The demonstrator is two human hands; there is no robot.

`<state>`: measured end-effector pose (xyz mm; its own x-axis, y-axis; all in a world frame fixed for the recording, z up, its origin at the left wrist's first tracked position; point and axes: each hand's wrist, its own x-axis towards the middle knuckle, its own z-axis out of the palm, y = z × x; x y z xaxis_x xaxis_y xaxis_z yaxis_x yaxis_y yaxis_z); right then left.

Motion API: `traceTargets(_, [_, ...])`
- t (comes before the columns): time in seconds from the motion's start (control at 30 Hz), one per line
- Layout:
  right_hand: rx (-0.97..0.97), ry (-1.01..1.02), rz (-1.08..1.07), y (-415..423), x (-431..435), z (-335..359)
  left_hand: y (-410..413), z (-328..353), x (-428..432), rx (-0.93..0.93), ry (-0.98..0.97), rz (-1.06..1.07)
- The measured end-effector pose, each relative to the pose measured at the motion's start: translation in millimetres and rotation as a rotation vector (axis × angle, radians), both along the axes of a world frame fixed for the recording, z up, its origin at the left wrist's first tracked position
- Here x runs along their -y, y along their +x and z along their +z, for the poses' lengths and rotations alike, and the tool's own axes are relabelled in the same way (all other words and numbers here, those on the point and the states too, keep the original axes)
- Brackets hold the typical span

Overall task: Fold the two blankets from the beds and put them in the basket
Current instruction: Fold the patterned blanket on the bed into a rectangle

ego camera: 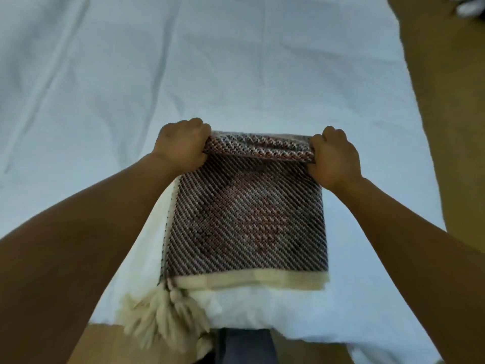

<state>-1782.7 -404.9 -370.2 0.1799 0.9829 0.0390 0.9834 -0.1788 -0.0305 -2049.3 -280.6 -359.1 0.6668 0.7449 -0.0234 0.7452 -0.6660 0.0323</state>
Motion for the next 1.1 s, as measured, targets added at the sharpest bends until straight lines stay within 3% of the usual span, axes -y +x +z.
traceTargets(0.13, [-0.053,-0.007,0.019,-39.8,73.8,11.4,-45.7,7.0,70.2,0.107,0.047,-0.044])
traceTargets(0.37, [-0.093,-0.188,-0.06,-83.2,167.1,-36.9,-93.5,-36.9,178.7,0.031,0.025,-0.139])
traceTargets(0.5, [-0.084,-0.357,-0.081,-103.8,196.5,-70.3,-111.2,-83.0,218.6,-0.311,-0.221,0.0])
traceTargets(0.63, [-0.103,-0.487,-0.115,-109.7,196.7,-75.6,-106.7,-87.8,219.1,-0.293,-0.36,0.075])
traceTargets(0.7, [-0.169,-0.447,-0.143,-109.7,187.8,-67.2,-96.9,-76.0,207.7,-0.142,-0.343,0.123])
traceTargets(0.83, [-0.268,-0.117,-0.117,-118.0,155.8,-51.0,-59.5,-59.9,184.8,0.091,-0.262,0.161])
traceTargets(0.97, [-0.403,-0.083,-0.075,-148.8,107.8,-58.8,-15.7,-68.4,166.9,0.079,-0.293,0.15])
traceTargets(1.1, [-0.367,-0.133,-0.019,-159.7,74.9,-89.3,0.5,-95.1,147.7,0.037,-0.27,0.178])
